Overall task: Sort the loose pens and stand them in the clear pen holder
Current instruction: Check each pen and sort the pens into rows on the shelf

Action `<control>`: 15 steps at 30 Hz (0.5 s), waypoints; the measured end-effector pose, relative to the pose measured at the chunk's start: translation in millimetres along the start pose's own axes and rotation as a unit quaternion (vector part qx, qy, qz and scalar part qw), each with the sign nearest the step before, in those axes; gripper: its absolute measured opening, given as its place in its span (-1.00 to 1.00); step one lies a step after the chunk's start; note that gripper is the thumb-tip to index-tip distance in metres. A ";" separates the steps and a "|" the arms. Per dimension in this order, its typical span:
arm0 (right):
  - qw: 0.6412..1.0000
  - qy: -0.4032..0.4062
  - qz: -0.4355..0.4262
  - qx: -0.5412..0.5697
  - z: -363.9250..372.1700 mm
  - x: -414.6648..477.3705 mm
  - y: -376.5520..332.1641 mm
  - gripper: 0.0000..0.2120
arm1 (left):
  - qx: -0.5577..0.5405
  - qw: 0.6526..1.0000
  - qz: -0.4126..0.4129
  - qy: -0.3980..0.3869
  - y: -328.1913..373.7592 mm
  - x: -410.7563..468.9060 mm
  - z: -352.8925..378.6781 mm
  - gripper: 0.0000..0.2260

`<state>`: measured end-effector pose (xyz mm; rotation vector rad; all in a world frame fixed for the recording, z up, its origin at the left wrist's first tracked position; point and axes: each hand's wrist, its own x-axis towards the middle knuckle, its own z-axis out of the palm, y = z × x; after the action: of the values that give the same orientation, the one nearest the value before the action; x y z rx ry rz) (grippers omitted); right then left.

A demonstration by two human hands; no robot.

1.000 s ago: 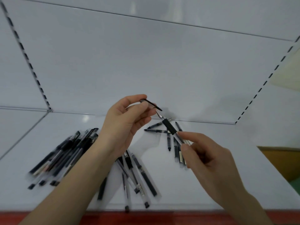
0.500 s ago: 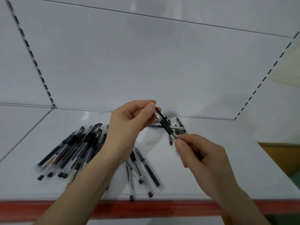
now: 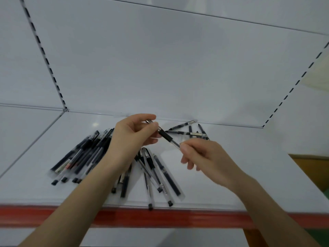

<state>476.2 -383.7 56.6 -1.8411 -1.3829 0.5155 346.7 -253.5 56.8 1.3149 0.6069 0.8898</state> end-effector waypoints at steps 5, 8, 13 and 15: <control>0.993 0.034 0.046 -0.103 -10.6 33.3 28.8 -0.81 | 0.201 0.977 0.033 0.056 -7.5 22.5 -31.8 -0.81; 0.987 0.010 0.055 -0.150 -9.4 48.4 43.4 -0.82 | 0.378 0.924 0.050 0.036 -15.3 32.9 -44.6 -0.77; 0.977 -0.038 -0.009 -0.207 6.9 59.4 45.1 -0.78 | 0.527 0.849 0.030 0.007 -21.8 34.0 -46.0 -0.69; 0.965 -0.052 -0.041 -0.255 13.7 60.6 46.1 -0.76 | 0.556 0.831 0.027 0.006 -22.7 34.3 -45.1 -0.65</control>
<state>515.5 -328.1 19.9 -2.1673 -1.7772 0.2234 333.6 -200.3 29.9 2.3708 1.1936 0.5523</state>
